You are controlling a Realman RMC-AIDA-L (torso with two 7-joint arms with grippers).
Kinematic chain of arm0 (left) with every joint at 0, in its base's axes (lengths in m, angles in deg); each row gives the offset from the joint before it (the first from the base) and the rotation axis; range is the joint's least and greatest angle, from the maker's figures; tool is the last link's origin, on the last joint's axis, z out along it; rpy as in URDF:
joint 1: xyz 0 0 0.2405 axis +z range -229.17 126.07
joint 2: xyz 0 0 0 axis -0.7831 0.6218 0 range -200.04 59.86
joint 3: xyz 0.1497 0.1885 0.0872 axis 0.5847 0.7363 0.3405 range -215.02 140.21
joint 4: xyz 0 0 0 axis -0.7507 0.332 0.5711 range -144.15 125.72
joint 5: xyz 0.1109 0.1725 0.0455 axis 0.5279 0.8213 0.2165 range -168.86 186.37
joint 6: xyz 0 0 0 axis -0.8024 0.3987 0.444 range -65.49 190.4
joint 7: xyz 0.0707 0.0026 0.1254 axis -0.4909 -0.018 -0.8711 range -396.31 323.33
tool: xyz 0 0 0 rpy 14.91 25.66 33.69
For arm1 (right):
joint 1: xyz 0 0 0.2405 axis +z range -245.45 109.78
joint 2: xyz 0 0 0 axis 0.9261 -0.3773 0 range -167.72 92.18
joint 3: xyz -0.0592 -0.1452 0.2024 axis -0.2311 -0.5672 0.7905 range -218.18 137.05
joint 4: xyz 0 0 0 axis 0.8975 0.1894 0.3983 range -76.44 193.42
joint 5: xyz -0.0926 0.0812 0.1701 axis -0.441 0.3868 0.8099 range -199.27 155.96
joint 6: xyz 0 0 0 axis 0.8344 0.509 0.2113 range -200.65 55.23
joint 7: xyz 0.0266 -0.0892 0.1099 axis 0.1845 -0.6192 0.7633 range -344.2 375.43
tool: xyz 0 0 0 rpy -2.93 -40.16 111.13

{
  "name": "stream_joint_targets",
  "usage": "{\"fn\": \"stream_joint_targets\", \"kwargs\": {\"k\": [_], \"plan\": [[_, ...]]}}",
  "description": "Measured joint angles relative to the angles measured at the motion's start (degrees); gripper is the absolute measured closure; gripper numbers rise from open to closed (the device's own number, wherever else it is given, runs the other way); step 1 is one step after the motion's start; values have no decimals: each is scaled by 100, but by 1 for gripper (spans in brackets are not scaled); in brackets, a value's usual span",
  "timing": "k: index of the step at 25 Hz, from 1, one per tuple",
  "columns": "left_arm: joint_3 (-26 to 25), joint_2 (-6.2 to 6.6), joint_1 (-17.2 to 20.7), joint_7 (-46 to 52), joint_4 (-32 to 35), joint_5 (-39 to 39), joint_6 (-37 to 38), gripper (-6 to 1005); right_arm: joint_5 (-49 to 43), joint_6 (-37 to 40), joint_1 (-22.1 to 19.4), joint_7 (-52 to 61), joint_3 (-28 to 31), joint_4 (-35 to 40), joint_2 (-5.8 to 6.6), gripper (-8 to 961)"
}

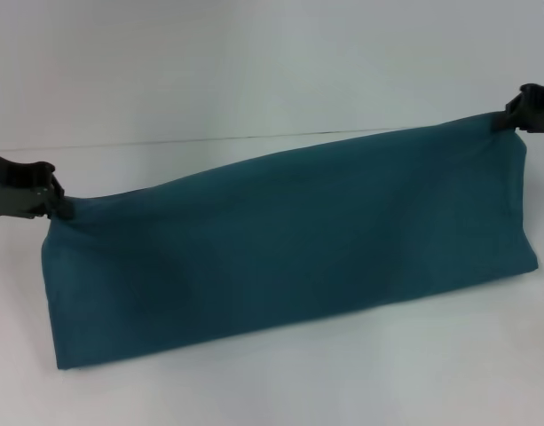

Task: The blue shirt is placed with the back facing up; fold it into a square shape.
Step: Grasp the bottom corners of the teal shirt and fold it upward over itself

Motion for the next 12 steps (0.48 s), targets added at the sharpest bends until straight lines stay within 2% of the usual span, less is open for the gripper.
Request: {"fn": "stream_joint_targets", "kwargs": {"k": [1, 2, 10, 12], "plan": [[34, -28, 2, -2, -48, 7, -173, 972, -58, -359, 7, 0, -58, -109, -79, 917], [64, -60, 6, -12, -100, 11, -361, 972, -58, -359, 7, 0, -58, -109, -79, 917], [227, -307, 87, -87, -371, 12, -1459, 972, -155, -1310, -52, 3, -135, -306, -341, 917], [237, -369, 88, -110, -417, 14, -1681, 972, -156, -1485, -55, 3, -189, -411, -363, 917]]}}
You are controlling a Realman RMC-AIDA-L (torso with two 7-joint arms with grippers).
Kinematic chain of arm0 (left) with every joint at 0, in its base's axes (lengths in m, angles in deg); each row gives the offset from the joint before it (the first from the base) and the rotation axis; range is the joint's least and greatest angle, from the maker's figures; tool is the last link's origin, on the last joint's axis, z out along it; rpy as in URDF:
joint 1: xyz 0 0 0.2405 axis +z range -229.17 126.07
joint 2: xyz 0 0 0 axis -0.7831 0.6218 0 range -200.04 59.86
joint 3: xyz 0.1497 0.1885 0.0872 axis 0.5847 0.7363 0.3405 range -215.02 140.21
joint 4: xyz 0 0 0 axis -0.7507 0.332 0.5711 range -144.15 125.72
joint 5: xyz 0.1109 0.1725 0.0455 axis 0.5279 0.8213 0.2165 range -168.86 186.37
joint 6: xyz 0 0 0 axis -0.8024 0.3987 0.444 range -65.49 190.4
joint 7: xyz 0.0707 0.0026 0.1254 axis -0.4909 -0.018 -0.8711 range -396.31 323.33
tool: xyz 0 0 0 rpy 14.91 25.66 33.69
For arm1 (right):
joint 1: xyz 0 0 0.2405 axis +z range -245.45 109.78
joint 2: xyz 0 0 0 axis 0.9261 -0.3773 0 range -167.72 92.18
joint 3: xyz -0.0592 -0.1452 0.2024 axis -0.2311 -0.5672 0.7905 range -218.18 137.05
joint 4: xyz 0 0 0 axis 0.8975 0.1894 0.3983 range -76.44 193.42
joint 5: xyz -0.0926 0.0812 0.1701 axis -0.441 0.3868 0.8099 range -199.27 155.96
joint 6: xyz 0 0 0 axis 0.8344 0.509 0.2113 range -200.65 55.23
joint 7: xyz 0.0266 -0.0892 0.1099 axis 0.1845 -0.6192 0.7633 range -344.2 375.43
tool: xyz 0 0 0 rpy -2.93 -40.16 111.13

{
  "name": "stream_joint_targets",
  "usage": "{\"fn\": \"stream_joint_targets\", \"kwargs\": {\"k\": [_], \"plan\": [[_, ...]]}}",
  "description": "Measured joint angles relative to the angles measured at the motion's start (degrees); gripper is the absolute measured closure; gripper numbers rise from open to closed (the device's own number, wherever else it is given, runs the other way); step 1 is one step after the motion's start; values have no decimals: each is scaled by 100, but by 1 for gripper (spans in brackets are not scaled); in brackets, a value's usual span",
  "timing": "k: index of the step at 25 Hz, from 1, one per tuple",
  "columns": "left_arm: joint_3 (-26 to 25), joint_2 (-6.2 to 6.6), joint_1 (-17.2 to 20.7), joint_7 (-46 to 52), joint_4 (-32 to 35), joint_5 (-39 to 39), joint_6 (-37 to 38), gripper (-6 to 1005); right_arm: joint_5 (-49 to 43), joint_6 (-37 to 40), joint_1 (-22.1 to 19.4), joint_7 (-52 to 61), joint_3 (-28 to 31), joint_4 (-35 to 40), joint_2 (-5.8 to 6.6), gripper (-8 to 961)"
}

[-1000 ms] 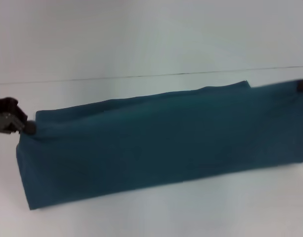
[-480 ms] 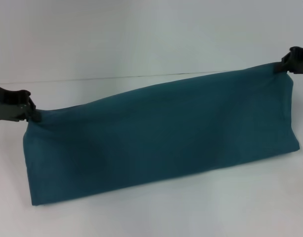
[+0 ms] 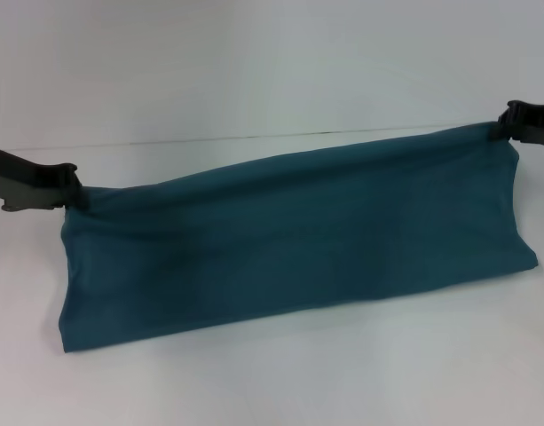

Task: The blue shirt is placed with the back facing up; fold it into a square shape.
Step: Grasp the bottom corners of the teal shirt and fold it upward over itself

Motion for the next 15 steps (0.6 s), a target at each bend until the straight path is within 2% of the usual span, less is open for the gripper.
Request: {"fn": "stream_joint_targets", "kwargs": {"k": [3, 7, 15], "plan": [[-42, -67, 20, -2, -12, -25, -165, 972, -1, -189, 0, 0, -99, -149, -6, 917], [-213, -75, 44, 29, -12, -120, -218, 971, 0, -345, 1, 0, -119, -194, -30, 917], [-423, -86, 59, 33, -407, -410, -821, 970, 0, -875, 24, -44, -138, -246, -257, 917]]}}
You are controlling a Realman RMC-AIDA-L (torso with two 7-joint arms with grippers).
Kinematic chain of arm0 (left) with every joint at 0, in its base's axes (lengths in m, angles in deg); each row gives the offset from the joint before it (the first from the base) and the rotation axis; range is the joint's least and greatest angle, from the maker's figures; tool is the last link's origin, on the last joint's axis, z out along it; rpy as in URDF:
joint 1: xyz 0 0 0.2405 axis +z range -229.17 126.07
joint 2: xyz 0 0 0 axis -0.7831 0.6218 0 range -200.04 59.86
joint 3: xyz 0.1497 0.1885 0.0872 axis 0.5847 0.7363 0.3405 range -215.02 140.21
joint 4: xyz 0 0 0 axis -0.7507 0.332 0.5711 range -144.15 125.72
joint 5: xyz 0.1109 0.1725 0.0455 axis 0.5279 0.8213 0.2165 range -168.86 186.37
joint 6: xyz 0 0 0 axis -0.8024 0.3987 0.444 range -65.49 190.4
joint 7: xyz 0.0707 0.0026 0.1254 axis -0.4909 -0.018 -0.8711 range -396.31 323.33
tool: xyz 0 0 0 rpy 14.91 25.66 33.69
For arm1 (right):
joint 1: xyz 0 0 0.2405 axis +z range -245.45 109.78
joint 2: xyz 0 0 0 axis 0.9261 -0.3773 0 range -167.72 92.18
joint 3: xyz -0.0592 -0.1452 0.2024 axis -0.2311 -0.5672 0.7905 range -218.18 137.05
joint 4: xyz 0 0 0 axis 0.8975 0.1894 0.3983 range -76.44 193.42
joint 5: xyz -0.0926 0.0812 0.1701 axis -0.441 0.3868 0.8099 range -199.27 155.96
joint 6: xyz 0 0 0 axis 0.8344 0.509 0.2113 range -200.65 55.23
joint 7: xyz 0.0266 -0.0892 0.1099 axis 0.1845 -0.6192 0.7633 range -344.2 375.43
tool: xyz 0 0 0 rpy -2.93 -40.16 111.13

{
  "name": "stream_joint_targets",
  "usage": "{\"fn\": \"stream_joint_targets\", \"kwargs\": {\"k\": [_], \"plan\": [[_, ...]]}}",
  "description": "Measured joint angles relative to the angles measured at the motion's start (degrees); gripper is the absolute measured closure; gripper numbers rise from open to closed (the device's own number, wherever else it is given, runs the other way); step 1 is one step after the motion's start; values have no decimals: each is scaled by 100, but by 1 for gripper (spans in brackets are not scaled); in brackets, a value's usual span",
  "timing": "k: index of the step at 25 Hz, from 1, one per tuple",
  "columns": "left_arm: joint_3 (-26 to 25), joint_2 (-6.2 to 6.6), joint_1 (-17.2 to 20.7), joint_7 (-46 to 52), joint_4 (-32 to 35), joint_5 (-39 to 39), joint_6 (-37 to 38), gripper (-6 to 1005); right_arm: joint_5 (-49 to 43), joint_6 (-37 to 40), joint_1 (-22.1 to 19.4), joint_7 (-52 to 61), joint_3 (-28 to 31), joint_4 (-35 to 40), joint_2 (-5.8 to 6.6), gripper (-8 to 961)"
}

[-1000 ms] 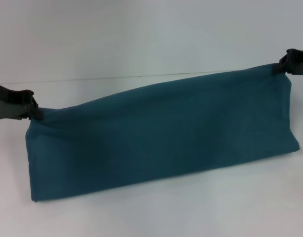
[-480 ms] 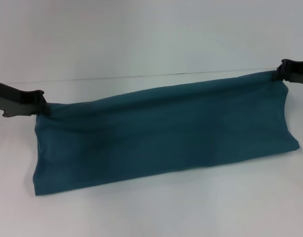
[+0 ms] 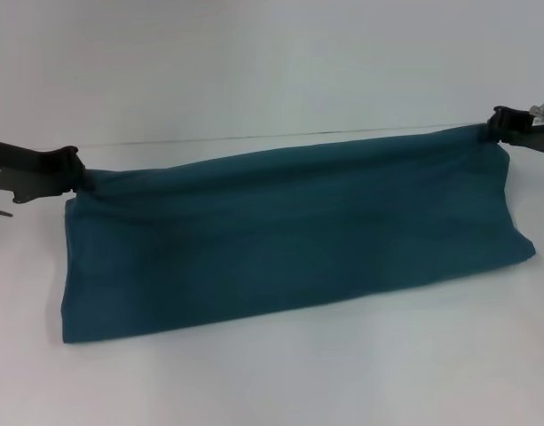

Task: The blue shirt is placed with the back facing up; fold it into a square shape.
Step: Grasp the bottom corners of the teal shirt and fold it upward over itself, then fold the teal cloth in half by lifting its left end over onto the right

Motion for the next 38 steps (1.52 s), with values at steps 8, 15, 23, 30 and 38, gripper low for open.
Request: {"fn": "stream_joint_targets", "kwargs": {"k": [8, 15, 23, 30, 38], "plan": [[-15, -49, 24, -19, -33, -10, -191, 972, 0, -228, 84, -4, -55, -49, -46, 917], [-15, -62, 27, -32, -40, -10, -235, 971, 0, -343, 170, -2, -96, -133, -64, 917], [-15, -70, 51, -36, -12, -10, -297, 970, 0, -363, 240, 9, -125, -133, -65, 877], [-15, -72, 75, -59, 25, -144, -408, 971, 30, -374, 255, 38, -118, -184, -51, 822], [-33, -76, 151, -20, 113, -221, -505, 860, 40, -418, 258, 41, -97, -222, 82, 759]]}}
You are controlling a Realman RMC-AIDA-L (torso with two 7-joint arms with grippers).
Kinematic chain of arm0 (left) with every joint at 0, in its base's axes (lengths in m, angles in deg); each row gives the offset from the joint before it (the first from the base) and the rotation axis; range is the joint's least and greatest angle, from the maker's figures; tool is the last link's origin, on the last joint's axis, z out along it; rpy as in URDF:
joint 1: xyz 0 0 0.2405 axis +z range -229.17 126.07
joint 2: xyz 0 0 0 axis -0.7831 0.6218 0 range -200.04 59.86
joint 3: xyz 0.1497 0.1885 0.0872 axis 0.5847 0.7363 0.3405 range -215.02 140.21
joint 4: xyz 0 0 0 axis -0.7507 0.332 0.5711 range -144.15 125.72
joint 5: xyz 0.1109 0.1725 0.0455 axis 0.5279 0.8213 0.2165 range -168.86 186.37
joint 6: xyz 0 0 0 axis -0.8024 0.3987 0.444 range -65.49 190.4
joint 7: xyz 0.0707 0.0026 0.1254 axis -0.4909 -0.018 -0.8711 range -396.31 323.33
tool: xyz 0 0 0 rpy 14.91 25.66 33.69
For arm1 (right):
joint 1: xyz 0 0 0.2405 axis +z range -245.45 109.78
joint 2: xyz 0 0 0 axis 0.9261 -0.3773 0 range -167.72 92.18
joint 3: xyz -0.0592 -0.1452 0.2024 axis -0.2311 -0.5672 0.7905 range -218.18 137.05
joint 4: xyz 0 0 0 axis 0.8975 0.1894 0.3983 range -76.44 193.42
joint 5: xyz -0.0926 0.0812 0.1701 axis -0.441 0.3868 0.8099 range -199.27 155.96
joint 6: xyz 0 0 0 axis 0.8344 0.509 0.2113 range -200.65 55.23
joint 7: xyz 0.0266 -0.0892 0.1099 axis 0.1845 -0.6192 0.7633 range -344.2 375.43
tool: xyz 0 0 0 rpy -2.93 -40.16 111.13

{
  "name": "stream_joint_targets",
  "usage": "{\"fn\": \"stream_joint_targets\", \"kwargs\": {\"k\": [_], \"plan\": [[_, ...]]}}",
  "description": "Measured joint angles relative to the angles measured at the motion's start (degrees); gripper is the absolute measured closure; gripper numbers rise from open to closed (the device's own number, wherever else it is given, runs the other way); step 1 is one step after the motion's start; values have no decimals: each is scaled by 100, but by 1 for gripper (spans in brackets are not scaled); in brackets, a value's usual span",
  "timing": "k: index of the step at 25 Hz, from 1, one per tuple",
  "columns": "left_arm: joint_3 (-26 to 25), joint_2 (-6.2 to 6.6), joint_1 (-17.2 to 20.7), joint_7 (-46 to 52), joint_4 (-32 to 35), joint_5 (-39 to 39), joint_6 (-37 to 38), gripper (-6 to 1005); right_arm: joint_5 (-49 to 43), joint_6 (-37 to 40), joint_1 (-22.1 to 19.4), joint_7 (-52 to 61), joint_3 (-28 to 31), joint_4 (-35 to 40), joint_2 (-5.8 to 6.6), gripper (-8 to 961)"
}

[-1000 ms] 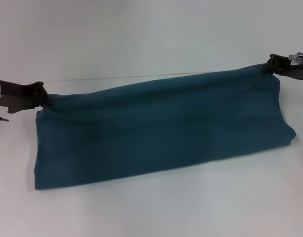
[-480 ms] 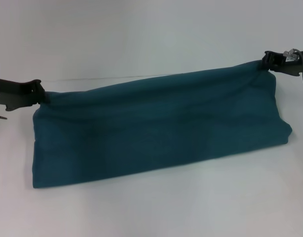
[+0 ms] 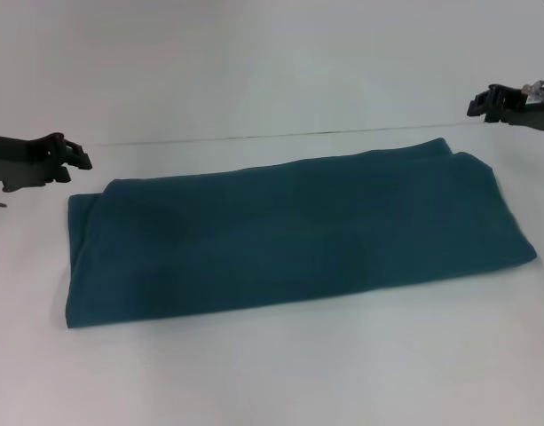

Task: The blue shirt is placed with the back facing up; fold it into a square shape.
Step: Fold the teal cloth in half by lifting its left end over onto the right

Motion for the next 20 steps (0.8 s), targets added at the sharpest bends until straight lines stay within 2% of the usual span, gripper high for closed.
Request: {"fn": "stream_joint_targets", "kwargs": {"k": [3, 4, 5, 9, 10, 11, 15, 17, 20], "plan": [[-6, 0, 9, 13, 8, -12, 20, 819, 5, 34, 43, 11, 5, -78, 120, 736], [-7, 1, 17, 14, 10, -14, 31, 702, 4, 63, 58, 24, 8, -113, 173, 728], [-7, 0, 28, 14, 14, -27, 39, 585, 4, 124, 70, 39, 9, -143, 221, 688], [-8, -4, 118, 13, 79, -196, 108, 469, 54, 455, 44, 41, 25, -151, 360, 528], [-8, -4, 172, 3, 141, -302, 157, 440, 236, 756, -9, -73, 65, -125, 434, 488], [-4, -5, 225, -18, 204, -405, 211, 411, 236, 756, -9, -73, 65, -125, 434, 456], [-6, -18, 554, -227, 524, -1092, 664, 416, 1049, 1709, -216, -726, 309, -114, 595, 326], [-33, -31, 810, -404, 663, -1668, 992, 419, 1650, 2406, -420, -1193, 543, -112, 660, 329], [-236, -106, 1211, -685, 830, -2473, 1524, 423, 2309, 3201, -729, -1569, 724, -107, 672, 332]]}}
